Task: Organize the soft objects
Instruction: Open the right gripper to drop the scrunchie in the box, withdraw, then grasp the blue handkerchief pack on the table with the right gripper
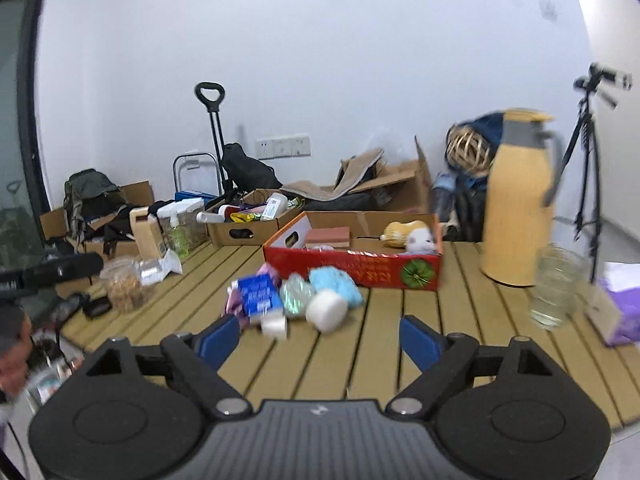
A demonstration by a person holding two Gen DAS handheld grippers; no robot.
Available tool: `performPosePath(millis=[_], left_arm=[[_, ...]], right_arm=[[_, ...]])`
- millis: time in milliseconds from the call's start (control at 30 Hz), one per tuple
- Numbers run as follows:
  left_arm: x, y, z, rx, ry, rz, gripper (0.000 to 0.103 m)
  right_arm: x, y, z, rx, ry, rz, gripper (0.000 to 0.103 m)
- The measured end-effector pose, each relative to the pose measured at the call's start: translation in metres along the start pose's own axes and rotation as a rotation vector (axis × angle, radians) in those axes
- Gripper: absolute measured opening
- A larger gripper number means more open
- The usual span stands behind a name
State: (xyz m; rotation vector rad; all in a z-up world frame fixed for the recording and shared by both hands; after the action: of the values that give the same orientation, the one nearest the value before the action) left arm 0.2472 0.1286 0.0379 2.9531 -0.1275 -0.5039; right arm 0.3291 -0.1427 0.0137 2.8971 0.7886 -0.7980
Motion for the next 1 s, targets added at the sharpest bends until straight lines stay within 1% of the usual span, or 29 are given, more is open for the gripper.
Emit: performPosePath(millis=[67,100,167,233,300,367,467,533,600,667,700,733,767,800,833,900,967,1000], left_arm=[[-0.022,0.006,0.022,-0.027,0.01,-0.024,0.103],[-0.029,0.008,0.032,-0.043,0.005,-0.023,0.103],[-0.037,0.011,0.054,-0.074,-0.027,-0.015,0.103],[-0.036,0.013,0.067,-0.083,-0.062,-0.014,0.103],[-0.028,0.013,0.073,-0.063,-0.083,-0.038,0.103],[-0.019,0.011,0.074,-0.061,-0.082,-0.05,0.103],[0.004,0.004,0.076,-0.083,-0.104,-0.026,0.103],[0.027,-0.004,0.074,-0.1,-0.109,-0.019,0.103],[0.057,-0.016,0.069,-0.13,-0.135,-0.044,0.103],[0.084,-0.026,0.06,-0.134,-0.141,-0.054,0.101],[0.098,-0.031,0.053,-0.124,-0.144,-0.06,0.097],[0.114,-0.034,0.046,-0.106,-0.147,-0.063,0.09],[0.134,-0.039,0.037,-0.085,-0.158,-0.068,0.086],[0.15,-0.042,0.03,-0.067,-0.174,-0.07,0.076],[0.17,-0.045,0.021,-0.038,-0.194,-0.058,0.067],[0.203,-0.053,0.01,-0.024,-0.219,-0.04,0.059],[0.234,-0.059,0.002,-0.038,-0.233,-0.022,0.058],[0.246,-0.063,0.002,-0.059,-0.238,-0.017,0.054]], right_arm=[[-0.024,-0.007,0.027,-0.006,0.023,0.029,0.087],[-0.033,-0.009,0.039,0.002,0.031,0.035,0.088],[-0.047,-0.014,0.062,0.039,0.05,0.004,0.088],[-0.051,-0.017,0.07,0.042,0.052,-0.042,0.088],[-0.046,-0.019,0.069,0.033,0.046,-0.026,0.088],[-0.036,-0.02,0.068,0.062,0.065,-0.009,0.088],[-0.01,-0.025,0.076,0.093,0.037,-0.036,0.086],[0.017,-0.029,0.082,0.094,-0.004,-0.054,0.079],[0.048,-0.033,0.084,0.11,-0.051,-0.073,0.062],[0.079,-0.034,0.079,0.132,-0.084,-0.094,0.055],[0.092,-0.035,0.077,0.143,-0.092,-0.098,0.054],[0.108,-0.034,0.07,0.158,-0.1,-0.108,0.052],[0.122,-0.034,0.064,0.17,-0.103,-0.12,0.049],[0.138,-0.034,0.055,0.189,-0.107,-0.143,0.046],[0.153,-0.034,0.047,0.206,-0.114,-0.166,0.046],[0.185,-0.034,0.03,0.247,-0.13,-0.214,0.044],[0.215,-0.033,0.016,0.294,-0.141,-0.254,0.044],[0.23,-0.033,0.01,0.311,-0.147,-0.267,0.042]])
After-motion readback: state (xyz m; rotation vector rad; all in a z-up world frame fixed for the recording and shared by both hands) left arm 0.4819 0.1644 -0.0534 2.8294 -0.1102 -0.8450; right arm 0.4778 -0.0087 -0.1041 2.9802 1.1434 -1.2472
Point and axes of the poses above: each gripper's, at about its wrist camera, not at the fingertips, and x roughly the way its jaws point, y to its right, z to its underside, the point moved 6 cm from there along x, roughly the way its jaws point, and after that the axes turned 6 degrees about -y, right-handed, at the moved point
